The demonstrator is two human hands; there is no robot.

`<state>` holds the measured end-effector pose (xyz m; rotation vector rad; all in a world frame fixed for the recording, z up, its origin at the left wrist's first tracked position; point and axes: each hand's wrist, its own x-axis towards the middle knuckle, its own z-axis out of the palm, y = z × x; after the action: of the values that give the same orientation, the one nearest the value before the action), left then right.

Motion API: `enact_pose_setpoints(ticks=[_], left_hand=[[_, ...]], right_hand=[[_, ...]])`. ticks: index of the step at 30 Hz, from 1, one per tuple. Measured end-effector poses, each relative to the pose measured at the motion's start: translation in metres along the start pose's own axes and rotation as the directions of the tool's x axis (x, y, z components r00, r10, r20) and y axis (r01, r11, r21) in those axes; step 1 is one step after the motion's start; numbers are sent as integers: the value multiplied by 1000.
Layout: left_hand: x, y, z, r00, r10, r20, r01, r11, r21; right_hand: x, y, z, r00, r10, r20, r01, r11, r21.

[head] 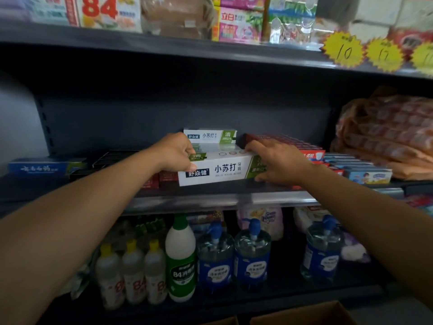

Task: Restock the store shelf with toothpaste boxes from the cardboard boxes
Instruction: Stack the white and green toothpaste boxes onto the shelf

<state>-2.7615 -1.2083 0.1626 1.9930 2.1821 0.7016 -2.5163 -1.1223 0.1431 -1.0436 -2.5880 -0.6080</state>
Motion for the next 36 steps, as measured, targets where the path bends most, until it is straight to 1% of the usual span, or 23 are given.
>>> enact_pose_setpoints(ticks=[2,7,15,22,25,29,36], left_hand=[[17,-2,5,1000,9,-5,-9,1000,21],[58,-9,26,1000,15,-3,-15,998,69],[103,-26,66,997,13,73,-25,986,165],[115,-38,67,994,22,104,-45,974,221],[115,-42,65,998,22,65,-39,961,272],[118,-44,65,1000,14,10,-17,940,340],[127,-47,65,1000,20,-8,-15,928,372]], right_hand=[[14,8,9,1000,11,22,-11,1000,5],[42,24,44,999,15,39,-12,998,-61],[66,40,102,995,2,101,4,998,-57],[85,48,108,983,-4,183,-4,999,47],[89,49,108,984,-24,178,8,996,89],[96,49,108,986,-33,165,19,996,84],[108,49,112,984,-18,178,5,997,77]])
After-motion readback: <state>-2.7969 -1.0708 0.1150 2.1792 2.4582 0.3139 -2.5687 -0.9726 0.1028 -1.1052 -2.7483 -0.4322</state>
